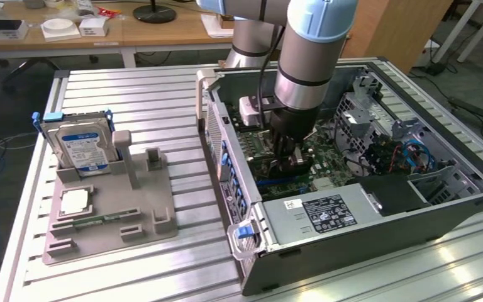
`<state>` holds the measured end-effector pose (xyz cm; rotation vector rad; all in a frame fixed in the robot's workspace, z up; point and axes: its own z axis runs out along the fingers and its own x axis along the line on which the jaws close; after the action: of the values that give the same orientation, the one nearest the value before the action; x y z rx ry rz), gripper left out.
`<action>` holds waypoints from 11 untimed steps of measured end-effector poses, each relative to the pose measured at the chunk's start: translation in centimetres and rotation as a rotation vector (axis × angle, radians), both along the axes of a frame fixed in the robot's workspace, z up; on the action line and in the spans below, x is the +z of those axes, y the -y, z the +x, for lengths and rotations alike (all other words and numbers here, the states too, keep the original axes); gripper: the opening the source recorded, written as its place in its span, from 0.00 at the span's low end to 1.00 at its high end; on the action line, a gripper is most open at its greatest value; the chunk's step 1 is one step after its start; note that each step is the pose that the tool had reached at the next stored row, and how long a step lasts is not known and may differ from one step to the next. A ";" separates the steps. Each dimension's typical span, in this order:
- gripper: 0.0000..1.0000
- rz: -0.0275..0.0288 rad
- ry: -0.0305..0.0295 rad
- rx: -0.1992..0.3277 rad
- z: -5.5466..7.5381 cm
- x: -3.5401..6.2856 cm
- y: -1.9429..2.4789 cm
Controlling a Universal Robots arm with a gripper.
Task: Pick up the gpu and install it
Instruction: 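Insert the gpu into the slot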
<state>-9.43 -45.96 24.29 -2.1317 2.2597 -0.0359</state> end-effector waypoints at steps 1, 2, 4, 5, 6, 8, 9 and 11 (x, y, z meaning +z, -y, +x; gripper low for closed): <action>0.27 -0.0002 -0.0006 0.000 0.0 0.00 0.00; 0.27 -0.0003 -0.0008 0.000 0.0 0.00 0.00; 0.27 0.0000 -0.0007 0.000 0.0 -0.01 0.00; 0.27 0.0000 -0.0007 0.000 0.0 -0.01 0.00; 0.27 0.0000 -0.0007 0.000 0.0 -0.01 0.00; 0.27 0.0002 -0.0006 0.000 0.0 -0.02 -0.01; 0.27 0.0004 -0.0005 0.000 0.0 -0.03 -0.03; 0.27 0.0001 -0.0006 0.000 0.0 -0.02 -0.07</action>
<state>-9.42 -45.89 24.28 -2.1325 2.2594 -0.0351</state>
